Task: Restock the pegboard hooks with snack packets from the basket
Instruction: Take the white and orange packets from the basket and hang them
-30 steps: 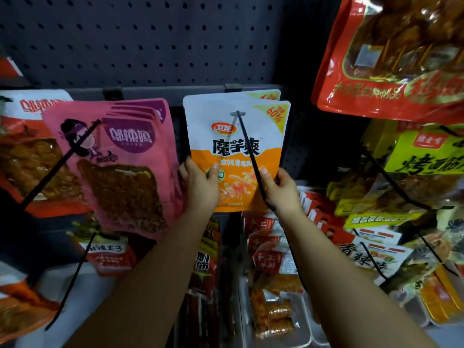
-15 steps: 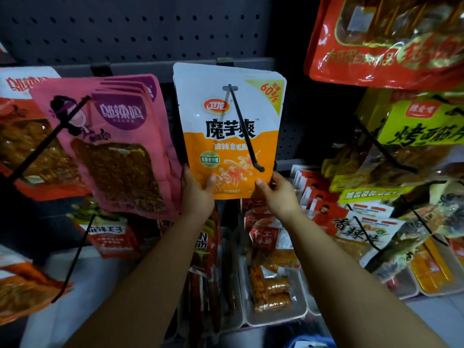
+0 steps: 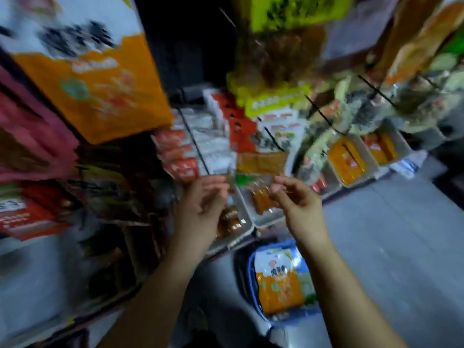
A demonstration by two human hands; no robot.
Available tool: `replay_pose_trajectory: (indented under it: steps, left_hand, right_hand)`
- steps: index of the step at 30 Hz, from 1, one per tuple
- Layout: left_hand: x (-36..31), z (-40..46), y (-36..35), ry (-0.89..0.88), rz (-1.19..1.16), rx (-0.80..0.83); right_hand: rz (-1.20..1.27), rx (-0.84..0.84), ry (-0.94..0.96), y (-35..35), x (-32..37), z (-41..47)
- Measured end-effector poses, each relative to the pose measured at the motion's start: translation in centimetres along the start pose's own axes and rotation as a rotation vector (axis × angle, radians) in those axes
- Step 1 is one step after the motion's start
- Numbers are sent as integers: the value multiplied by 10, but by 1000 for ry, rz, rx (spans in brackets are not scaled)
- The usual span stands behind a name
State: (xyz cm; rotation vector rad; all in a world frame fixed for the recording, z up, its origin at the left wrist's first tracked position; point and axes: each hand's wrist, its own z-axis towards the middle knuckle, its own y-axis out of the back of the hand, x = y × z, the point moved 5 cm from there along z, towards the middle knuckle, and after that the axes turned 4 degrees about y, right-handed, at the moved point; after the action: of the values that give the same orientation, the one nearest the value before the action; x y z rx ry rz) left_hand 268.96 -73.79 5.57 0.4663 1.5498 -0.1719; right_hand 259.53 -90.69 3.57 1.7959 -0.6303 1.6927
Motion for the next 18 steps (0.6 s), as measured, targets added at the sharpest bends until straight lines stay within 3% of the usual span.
replay_pose_trajectory:
  steps: [4,8,13,18]
  left_hand:
    - [70,-27,-108,162,22,279]
    - [187,-47,-195,317,79,455]
    - [392,-48,-246,510,312,452]
    - [562,-56,-268,804,453,436]
  right_hand:
    - [-62,-110,-188,94,-88,-32]
    - [-164,-157,-412,161,-217,-61]
    - [-320,-53,-683,190,-407,-84]
    - [-556,152,-814,176,-571,-76]
